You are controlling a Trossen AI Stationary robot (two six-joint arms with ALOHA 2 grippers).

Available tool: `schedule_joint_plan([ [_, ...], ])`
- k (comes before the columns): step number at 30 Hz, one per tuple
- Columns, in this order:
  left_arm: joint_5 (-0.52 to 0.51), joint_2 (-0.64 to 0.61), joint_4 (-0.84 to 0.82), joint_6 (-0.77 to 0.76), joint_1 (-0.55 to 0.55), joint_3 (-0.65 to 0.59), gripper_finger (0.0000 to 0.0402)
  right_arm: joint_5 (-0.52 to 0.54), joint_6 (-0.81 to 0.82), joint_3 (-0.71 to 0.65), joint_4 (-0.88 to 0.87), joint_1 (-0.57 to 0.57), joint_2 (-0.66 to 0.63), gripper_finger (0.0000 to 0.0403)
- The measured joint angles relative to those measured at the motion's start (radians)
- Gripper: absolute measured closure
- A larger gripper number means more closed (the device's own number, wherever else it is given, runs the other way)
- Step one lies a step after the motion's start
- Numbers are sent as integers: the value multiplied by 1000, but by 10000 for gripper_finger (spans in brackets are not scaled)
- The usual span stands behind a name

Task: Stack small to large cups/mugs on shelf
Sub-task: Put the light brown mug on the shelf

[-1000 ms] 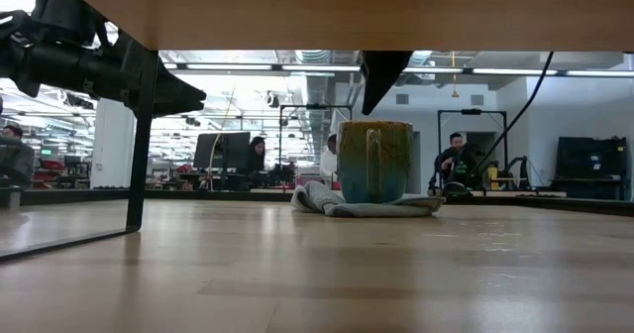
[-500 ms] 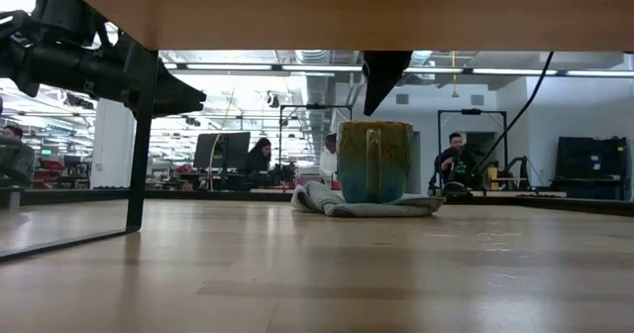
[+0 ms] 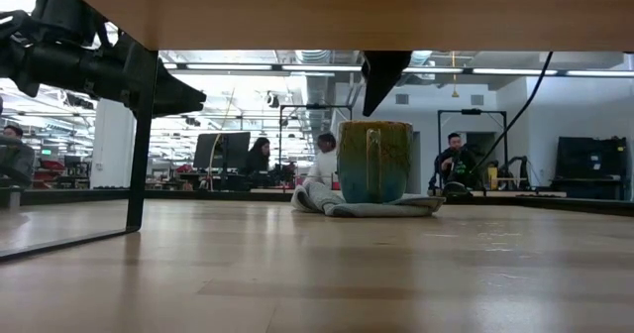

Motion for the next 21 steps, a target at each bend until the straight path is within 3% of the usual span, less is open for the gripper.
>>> schedule_joint_plan([
  [16, 0, 0, -21, 8, 0, 0, 205, -10, 79, 0, -3, 0, 0, 92],
  [21, 0, 0, -23, 24, 0, 0, 205, -88, 53, 0, -8, -1, 0, 92],
])
